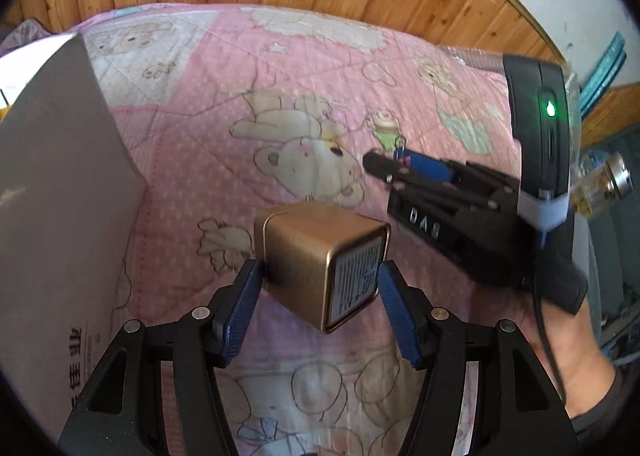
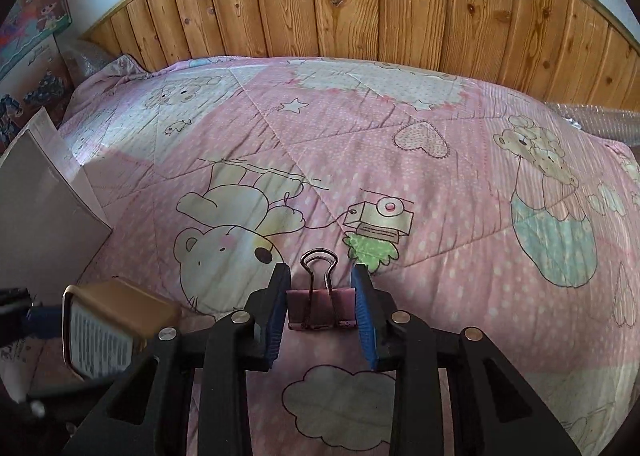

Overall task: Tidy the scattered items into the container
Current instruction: 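Grasp the gold tin with the left gripper while the right gripper grasps the pink binder clip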

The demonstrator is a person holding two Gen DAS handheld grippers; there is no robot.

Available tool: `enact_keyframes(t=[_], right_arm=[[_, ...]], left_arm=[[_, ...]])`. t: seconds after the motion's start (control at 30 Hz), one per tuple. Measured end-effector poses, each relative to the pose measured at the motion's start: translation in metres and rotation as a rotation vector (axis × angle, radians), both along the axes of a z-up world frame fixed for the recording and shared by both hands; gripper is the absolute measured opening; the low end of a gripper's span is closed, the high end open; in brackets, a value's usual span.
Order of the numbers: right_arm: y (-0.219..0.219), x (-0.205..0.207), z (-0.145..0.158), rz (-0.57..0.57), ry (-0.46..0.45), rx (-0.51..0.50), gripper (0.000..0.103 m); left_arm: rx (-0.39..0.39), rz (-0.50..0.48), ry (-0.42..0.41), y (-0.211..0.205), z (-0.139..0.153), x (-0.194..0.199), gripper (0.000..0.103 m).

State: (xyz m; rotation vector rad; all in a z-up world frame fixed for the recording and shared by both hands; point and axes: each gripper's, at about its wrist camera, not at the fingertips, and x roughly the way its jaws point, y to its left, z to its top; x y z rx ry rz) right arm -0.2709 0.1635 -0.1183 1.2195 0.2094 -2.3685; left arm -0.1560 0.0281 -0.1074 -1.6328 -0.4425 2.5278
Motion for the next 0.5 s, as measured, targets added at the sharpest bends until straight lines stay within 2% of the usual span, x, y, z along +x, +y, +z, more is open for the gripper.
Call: enact_keyframes(t=[0.07, 0.13, 0.33, 0.5], right_arm=[[0.009, 0.000, 0.000, -0.017, -0.013, -0.011, 0.033], [0.017, -0.002, 0.001, -0.042, -0.030, -0.028, 0.033], [0.018, 0.002, 0.000, -0.058, -0.045, -0.033, 0.033], [0.017, 0.004, -0.003, -0.059, -0.043, -0.031, 0.033]], left_arm=[[0.017, 0.027, -0.026, -0.005, -0.009, 0.016, 0.062], [-0.021, 0.043, -0.012, -0.006, -0.009, 0.030, 0.062], [-0.030, 0.055, 0.030, -0.004, 0.005, 0.039, 0.062], [-0.178, -0.052, 0.141, 0.001, 0.023, 0.037, 0.062]])
